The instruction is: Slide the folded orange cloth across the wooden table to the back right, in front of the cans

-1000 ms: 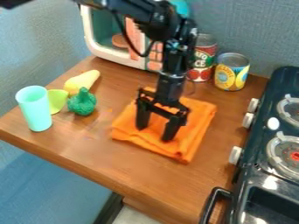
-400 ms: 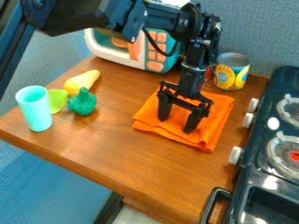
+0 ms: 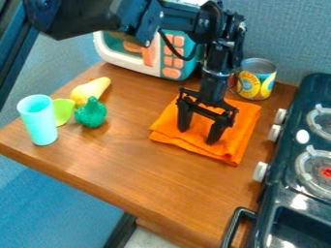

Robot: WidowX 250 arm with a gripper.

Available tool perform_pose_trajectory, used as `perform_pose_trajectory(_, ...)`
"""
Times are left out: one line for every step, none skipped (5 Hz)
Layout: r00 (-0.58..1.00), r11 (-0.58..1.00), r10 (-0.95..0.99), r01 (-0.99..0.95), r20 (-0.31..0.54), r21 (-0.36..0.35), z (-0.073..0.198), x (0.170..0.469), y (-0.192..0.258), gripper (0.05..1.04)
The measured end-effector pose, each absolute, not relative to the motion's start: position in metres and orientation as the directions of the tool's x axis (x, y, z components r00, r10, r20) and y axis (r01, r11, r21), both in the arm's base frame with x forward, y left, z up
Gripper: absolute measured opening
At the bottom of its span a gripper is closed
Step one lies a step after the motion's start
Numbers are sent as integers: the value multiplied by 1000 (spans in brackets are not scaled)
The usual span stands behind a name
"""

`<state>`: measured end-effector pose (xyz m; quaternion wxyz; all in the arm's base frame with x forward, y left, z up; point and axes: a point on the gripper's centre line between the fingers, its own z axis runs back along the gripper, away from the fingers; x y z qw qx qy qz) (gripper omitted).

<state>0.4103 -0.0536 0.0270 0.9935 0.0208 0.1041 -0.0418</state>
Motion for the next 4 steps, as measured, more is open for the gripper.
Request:
perform_pose_trajectory(993, 993, -120, 120, -1, 7, 68, 418, -55, 1001)
perform_pose_trajectory(994, 995, -92, 94, 67, -28, 91, 417, -36, 1001)
perform_pose_trajectory(998, 998, -54, 54, -16, -23, 86, 401, -12, 1001)
perform_pose_trajectory(993, 997, -72, 73, -91, 9, 89, 383, 6, 1001)
